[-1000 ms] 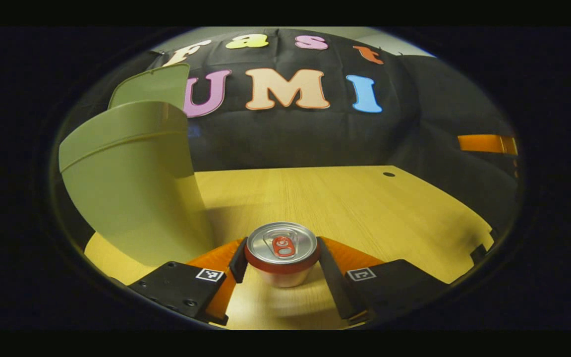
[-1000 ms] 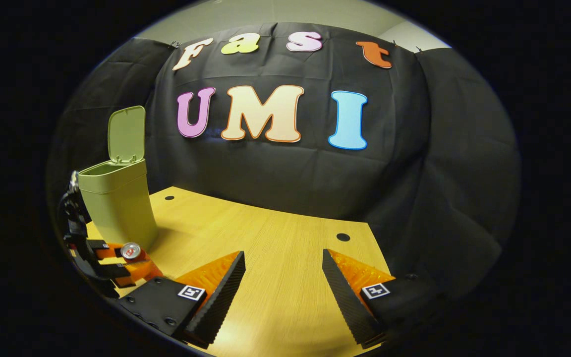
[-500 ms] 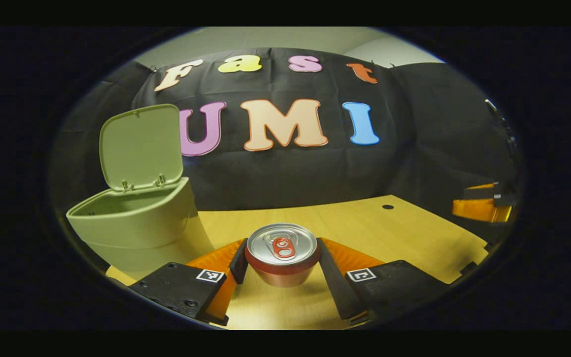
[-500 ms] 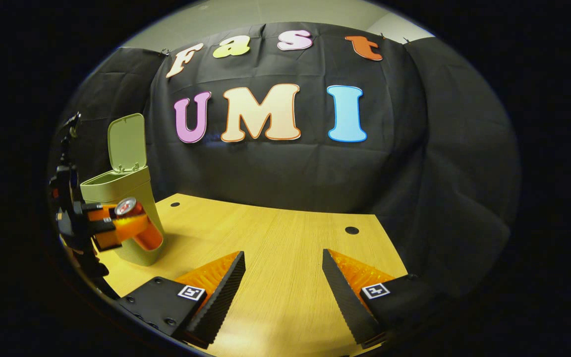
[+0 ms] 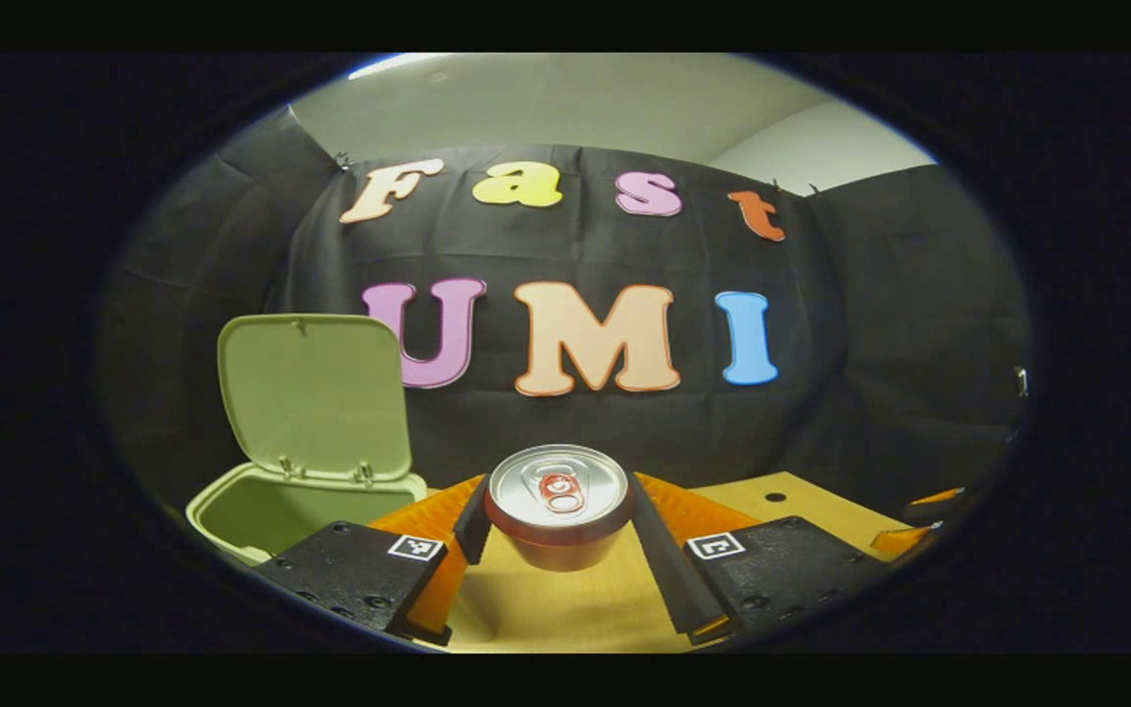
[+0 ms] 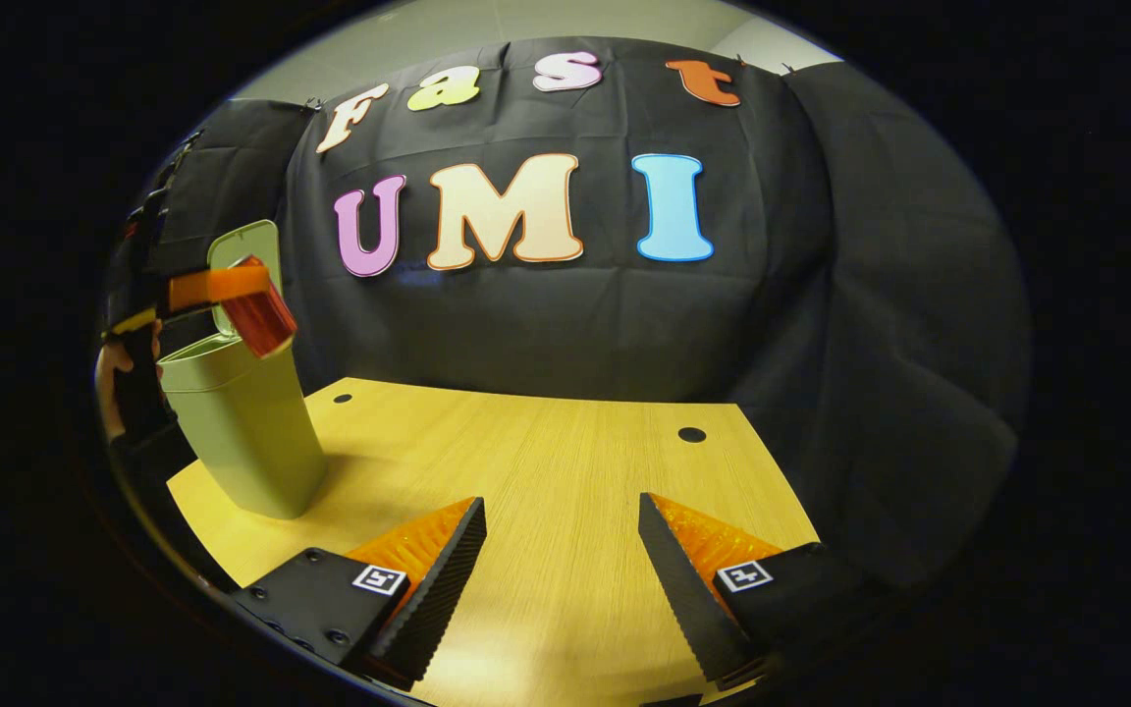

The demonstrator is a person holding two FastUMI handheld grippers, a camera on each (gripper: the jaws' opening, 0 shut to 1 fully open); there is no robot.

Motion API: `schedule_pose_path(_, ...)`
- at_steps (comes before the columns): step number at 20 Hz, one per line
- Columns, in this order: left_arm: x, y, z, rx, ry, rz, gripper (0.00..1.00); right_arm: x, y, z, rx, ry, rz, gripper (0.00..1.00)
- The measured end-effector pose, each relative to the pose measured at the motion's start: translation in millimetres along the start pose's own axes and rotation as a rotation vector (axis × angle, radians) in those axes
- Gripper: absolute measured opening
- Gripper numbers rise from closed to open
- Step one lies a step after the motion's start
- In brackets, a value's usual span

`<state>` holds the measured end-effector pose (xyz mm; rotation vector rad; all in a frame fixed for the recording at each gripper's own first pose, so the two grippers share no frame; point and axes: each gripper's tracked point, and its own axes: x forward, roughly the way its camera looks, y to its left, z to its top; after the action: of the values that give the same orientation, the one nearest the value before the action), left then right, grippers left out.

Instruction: Press the lid of the desktop garbage bin to open it, pick up the crumpled paper on the desktop and throw it into the bin, then pick up the pop can on the desktop and drop it into the bin, and finally close the garbage bin lid.

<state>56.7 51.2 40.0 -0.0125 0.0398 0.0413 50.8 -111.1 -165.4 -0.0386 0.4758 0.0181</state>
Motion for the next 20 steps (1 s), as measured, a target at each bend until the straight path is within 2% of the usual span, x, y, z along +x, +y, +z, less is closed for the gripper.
schedule_pose_path(5, 7.0, 48.4, 22.7, 0.045, -0.028, 0.091, 0.75, 4.7, -0.7, -3.6, 0.014, 0.004, -0.001, 0.98)
schedule_pose_path(12, 0.9, 110.4, 7.2, 0.081, 0.023, 0.215, 0.75, 13.1, 8.9, -6.6, 0.016, 0.019, 0.018, 0.98)
schedule_pose_path(16, -8.2, 140.0, -6.8, 0.057, 0.051, 0.279, 0.75, 16.0, 17.5, -5.2, 0.013, 0.023, 0.031, 0.98)
schedule_pose_path(20, -15.8, 160.0, -0.8, 0.059, 0.035, 0.315, 0.78, 16.7, 21.2, -3.8, 0.007, 0.022, 0.032, 0.99)
